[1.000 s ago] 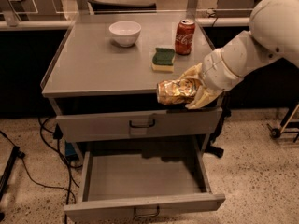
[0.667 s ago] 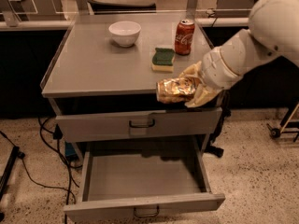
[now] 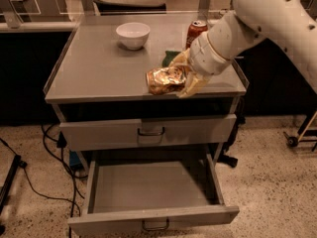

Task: Pick orange can from middle drawer and place on counter

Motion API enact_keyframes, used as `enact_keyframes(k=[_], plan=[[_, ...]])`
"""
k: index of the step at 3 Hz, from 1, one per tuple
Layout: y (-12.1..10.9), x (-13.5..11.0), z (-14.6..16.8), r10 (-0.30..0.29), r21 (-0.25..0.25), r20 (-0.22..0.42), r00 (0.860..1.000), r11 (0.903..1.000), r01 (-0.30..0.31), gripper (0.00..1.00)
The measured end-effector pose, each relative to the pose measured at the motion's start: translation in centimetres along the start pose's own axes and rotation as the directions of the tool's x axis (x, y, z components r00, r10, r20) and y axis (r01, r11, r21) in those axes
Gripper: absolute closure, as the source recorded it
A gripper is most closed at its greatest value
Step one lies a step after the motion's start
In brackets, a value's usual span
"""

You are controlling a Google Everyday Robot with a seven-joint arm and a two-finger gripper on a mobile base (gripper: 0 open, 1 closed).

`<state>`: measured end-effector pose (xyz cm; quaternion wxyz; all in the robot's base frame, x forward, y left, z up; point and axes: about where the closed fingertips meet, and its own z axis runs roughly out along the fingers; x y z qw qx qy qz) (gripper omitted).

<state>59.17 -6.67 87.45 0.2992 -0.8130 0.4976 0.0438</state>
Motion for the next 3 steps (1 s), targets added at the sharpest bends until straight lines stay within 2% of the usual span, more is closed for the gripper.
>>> enact_keyframes(k=[2,3], plan=[[-7.6,-4.1,4.8,-0.087,0.012,0.05,0.995,0.9962,0.086,1.0],[-9.8,-5.4,6.8,-0.106,0.013,0.07,0.992,0.9943,0.106,1.0]])
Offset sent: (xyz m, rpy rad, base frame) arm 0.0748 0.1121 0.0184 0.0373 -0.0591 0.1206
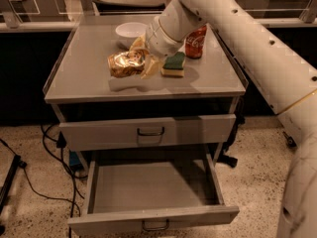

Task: Pick orange can from middle drawer and place on counter

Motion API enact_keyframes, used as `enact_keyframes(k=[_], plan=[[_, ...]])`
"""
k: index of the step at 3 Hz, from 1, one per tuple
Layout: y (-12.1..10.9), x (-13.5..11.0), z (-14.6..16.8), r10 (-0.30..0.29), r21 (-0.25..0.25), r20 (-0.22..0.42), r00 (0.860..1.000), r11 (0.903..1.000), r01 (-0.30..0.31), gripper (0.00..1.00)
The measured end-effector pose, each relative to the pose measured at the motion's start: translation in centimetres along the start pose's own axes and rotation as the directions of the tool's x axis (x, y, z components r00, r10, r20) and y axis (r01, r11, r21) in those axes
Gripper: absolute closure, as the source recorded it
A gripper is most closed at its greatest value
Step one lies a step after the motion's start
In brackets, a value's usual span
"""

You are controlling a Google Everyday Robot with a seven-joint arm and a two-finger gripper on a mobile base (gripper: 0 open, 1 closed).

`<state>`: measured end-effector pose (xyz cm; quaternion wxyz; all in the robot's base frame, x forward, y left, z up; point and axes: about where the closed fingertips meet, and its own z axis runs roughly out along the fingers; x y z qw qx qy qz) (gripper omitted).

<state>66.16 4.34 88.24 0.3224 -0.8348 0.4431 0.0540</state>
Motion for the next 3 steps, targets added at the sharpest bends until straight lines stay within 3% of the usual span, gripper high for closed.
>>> enact_keyframes(k=[1,3], plan=[[-1.6,-0.3,2.2,0.001,-0.01,0.001,1.0,0.9999,-0.001,1.0],[-2.4,0.5,5.5,0.023,-0.053,-0.036,0.999,0.9983,-0.025,1.0]])
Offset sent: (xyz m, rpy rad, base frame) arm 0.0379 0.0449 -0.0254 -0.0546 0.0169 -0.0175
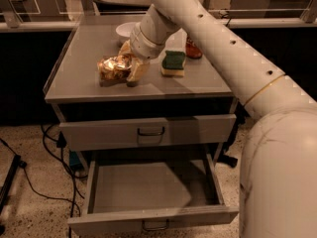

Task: Pick orange can from middle drawer and place on counter

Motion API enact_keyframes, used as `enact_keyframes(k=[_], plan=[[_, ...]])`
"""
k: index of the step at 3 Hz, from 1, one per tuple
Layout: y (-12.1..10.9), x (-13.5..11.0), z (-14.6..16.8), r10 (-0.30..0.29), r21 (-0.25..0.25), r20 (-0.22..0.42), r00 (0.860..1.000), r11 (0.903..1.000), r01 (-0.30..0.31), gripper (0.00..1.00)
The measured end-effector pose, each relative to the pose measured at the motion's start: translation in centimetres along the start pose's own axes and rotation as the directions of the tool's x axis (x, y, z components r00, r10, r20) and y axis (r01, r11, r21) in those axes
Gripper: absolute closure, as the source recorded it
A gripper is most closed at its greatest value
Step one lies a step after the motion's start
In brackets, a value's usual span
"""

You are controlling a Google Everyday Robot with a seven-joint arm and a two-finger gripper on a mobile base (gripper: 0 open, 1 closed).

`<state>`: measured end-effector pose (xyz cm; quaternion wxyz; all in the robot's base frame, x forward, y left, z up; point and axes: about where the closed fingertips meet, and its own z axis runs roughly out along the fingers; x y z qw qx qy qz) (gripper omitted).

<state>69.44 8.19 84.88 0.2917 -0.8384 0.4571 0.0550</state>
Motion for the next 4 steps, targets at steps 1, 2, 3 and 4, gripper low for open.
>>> enact_keyframes(k=[1,2,3,4], plan=[[0.2,0.77,1.14,0.02,-0.024,-0.014,1.0,0.9995,-0.02,1.0],[0.21,0.81,1.21,0.02,-0.025,-0.015,1.0,0.9995,-0.021,0.83],[0.26,0.78,1.27,0.021,-0.027,-0.014,1.0,0.9994,-0.022,0.6],[1.11,0.98,0.75,0.051,-0.055,-0.031,0.998,0.9971,-0.053,0.36]])
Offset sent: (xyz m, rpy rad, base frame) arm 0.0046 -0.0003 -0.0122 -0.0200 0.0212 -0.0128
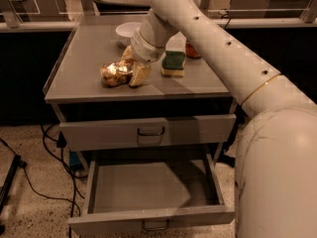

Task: Pick orange can from middle drawer and place on counter

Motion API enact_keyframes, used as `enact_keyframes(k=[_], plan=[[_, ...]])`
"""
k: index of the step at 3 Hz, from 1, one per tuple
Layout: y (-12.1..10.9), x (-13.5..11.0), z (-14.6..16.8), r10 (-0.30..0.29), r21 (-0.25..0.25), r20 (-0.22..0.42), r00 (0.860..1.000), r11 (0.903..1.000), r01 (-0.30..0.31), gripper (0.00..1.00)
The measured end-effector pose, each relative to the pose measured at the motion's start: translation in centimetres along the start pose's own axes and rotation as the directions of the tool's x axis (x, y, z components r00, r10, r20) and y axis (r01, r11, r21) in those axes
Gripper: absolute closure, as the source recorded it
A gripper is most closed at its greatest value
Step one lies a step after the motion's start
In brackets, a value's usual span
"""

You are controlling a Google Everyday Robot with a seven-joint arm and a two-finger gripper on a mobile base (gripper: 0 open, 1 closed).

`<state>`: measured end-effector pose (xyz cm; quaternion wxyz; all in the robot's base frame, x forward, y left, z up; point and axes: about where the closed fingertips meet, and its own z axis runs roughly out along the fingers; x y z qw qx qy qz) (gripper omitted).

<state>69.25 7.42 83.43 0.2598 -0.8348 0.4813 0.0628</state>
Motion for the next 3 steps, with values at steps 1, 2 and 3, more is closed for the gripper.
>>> enact_keyframes(k=[1,2,3], plan=[[0.6,0.3,-0.52,0.037,-0.025,-0.019,0.999,0.999,-0.037,0.13],[0.71,0.7,-1.12,0.072,-0.03,-0.047,0.996,0.9968,-0.073,0.0],[0.71,0.7,-1.12,0.072,-0.03,-0.047,0.996,0.9968,-0.073,0.0]])
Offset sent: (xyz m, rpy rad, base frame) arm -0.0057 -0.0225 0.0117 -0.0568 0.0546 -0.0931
